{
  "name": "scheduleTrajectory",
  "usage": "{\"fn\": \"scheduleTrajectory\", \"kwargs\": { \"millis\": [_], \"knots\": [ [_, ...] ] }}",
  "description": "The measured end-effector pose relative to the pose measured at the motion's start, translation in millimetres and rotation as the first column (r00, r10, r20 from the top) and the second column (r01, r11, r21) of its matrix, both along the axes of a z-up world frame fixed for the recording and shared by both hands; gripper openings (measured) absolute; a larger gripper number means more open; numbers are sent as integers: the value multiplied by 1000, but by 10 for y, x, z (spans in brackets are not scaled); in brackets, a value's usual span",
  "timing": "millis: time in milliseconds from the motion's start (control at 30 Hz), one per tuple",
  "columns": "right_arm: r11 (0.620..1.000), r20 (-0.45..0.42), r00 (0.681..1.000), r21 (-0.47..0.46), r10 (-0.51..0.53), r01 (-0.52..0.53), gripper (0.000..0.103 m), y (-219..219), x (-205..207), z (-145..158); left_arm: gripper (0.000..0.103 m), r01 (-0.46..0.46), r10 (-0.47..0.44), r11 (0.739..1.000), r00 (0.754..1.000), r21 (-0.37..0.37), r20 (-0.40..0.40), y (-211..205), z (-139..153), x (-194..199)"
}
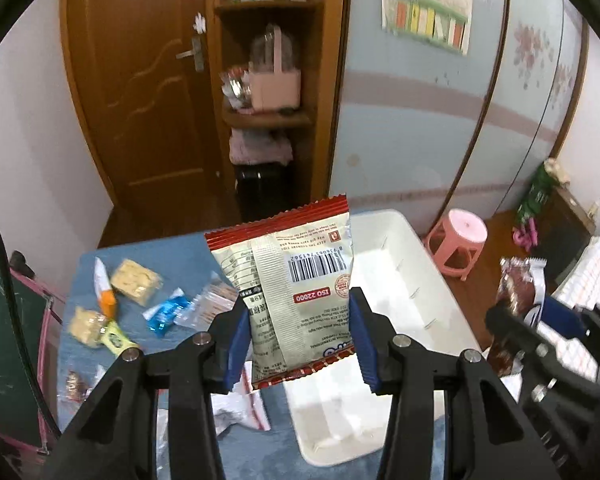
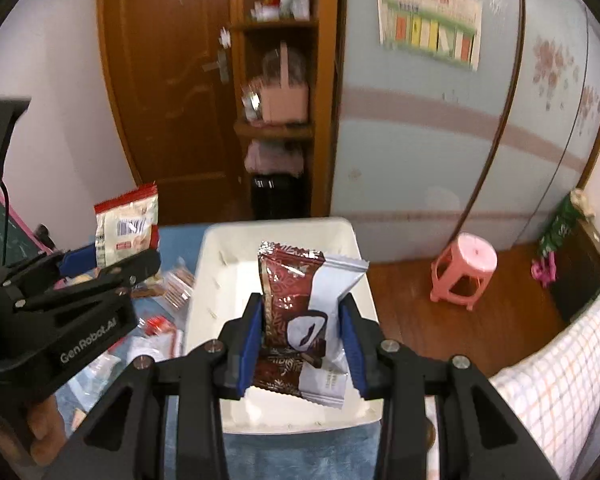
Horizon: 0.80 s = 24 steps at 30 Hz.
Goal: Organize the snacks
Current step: 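Carry both packs into the white bin and open both grippers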
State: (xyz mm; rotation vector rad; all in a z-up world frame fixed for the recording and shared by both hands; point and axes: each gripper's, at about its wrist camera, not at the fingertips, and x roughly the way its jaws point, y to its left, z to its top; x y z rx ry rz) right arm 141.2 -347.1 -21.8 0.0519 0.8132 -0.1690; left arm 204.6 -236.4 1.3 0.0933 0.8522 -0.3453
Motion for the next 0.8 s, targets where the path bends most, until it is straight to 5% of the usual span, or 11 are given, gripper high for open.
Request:
{"fn": "scheduleTrajectory", "kwargs": {
  "millis": [200, 467, 567, 600, 633, 800],
  "knots": [
    [1000, -134, 991, 21, -13, 16, 38, -90, 217, -558, 44, 8, -5, 999, 995, 32, -97, -173, -452, 241],
    [999, -197, 980, 42, -20, 29, 39, -112, 277, -818, 46, 27, -21, 999, 988, 40, -150, -238, -749, 486],
    [997, -202, 979, 65, -16, 29, 41, -127, 276, -853, 64, 41, -40, 999, 982, 5, -183, -207, -776, 507],
    [996, -207, 978, 88, -5, 24, 42, -123, 268, -864, 81, 37, -38, 999, 980, -7, -194, -182, -780, 519],
    [995, -208, 978, 99, 0, 21, 44, -139, 277, -879, 87, 21, -25, 999, 981, -25, -194, -147, -765, 507],
    [997, -201, 980, 74, -6, 21, 47, -91, 252, -881, 87, 10, -16, 999, 986, -38, -164, -49, -661, 462]
  ]
}}
